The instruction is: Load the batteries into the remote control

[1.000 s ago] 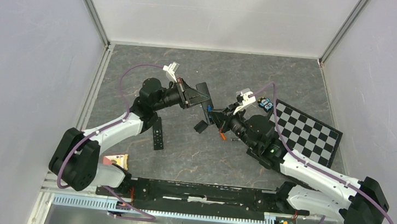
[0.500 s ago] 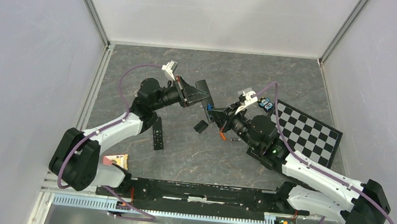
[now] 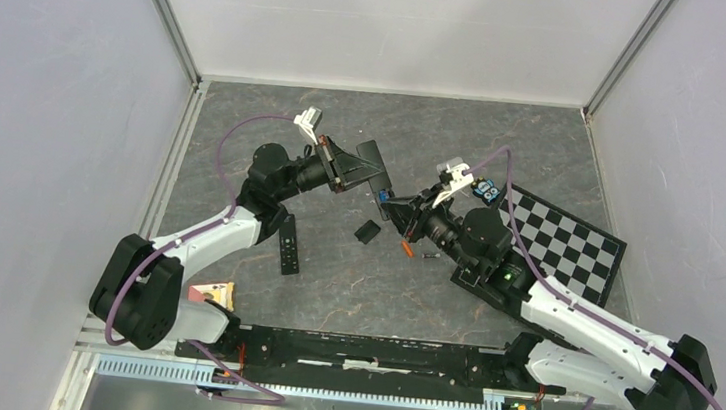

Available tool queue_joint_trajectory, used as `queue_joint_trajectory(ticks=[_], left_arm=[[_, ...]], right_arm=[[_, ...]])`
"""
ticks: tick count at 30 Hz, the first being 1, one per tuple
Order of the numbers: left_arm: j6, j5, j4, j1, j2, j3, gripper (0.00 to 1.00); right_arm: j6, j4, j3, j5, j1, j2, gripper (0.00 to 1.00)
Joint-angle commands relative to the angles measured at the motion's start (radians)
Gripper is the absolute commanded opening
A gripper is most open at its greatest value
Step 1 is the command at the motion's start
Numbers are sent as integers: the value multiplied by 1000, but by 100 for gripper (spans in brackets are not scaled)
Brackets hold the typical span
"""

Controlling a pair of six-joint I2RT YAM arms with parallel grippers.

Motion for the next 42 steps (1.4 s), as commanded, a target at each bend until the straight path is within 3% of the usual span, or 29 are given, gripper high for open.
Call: queue_joint_trajectory(ticks=[1,21,25,28,30,36,42], left_arm=[[-62,4,116,0,-32,3,2],[-43,-11,113,-1,-40,4,2],[-28,-21,113,0,-41,2,2],[4,-41,115,1,-45,1,2],[16,-63,113,1,-50,-1,2],[34,-87,120,1,-67,2,2],[76,-99,61,-1,-88,22,2]], right_arm=[[14,-74,65,14,3,17,24],[43,-213,189,56,1,5,48],[69,-224,213,56,1,-16,60],[104,-305,267,85,2,-34,61],[124,-356,303,118,1,-43,67],[303,-443,305,240,3,-71,96],[557,-290,163,231,2,-68,98]])
